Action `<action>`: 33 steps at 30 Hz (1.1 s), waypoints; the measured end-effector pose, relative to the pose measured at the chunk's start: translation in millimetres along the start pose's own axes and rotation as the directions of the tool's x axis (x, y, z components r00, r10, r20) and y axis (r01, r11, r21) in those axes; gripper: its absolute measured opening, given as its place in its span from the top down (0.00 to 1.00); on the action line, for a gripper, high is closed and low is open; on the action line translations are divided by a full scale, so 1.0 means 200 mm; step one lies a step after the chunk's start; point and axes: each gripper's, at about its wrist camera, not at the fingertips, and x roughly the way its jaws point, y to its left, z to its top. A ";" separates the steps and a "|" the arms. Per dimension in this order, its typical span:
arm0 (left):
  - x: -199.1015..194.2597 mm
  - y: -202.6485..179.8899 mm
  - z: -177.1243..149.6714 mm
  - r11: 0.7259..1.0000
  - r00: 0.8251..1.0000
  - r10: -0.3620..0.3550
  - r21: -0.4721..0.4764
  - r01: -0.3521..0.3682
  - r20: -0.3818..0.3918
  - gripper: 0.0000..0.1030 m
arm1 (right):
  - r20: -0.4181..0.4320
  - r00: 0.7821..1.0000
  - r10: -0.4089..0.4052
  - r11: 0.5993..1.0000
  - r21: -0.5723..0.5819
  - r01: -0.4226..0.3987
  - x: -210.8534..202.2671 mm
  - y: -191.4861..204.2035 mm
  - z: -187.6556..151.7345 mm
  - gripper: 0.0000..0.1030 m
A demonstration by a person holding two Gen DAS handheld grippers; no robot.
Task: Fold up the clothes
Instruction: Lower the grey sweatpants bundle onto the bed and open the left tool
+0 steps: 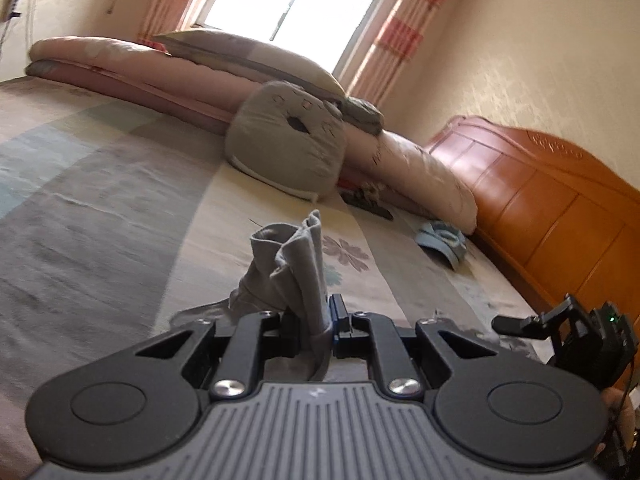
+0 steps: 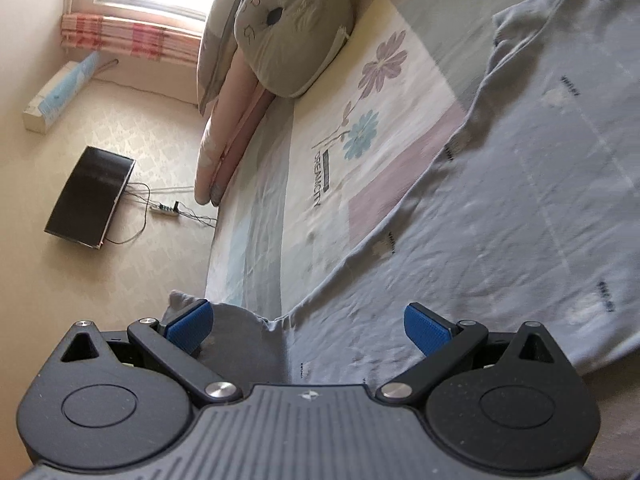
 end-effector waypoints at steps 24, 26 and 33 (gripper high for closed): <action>0.33 -0.24 -0.23 0.978 0.982 0.036 0.208 0.004 -0.187 0.88 | 0.040 0.999 -0.031 0.999 -0.010 0.032 -0.14 -0.05 -0.05 0.00; 0.34 -0.24 -0.24 0.978 0.980 0.034 0.210 0.008 -0.198 0.88 | 0.039 0.999 -0.037 0.999 -0.010 0.037 -0.14 -0.05 -0.06 0.00; 0.34 -0.26 -0.24 0.974 0.968 -0.057 0.199 0.107 -0.246 0.66 | 0.040 0.998 -0.052 0.999 -0.003 0.053 -0.13 -0.07 -0.06 0.00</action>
